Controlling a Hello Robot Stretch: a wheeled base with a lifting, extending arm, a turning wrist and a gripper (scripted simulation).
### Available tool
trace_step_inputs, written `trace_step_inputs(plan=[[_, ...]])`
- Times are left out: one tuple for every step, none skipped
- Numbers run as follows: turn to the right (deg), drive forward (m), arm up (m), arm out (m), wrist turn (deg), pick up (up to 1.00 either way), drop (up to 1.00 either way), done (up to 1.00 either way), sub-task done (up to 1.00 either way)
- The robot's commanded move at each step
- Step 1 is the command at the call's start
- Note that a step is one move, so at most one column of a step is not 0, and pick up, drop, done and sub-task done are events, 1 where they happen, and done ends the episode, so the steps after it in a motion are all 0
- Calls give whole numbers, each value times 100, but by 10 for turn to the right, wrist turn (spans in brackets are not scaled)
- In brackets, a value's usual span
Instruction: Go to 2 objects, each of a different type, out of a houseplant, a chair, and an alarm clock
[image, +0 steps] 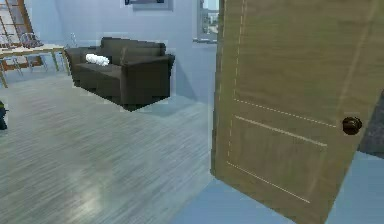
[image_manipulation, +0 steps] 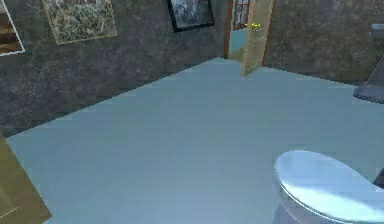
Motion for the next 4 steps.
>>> trace_step_inputs(plan=[[390, 0, 0, 0, 0, 0, 0, 0, 0], [0, 15, 0, 0, 0, 0, 0, 0, 0], [-450, 0, 0, 0, 0, 0, 0, 0, 0], [-300, 0, 0, 0, 0, 0, 0, 0, 0]])
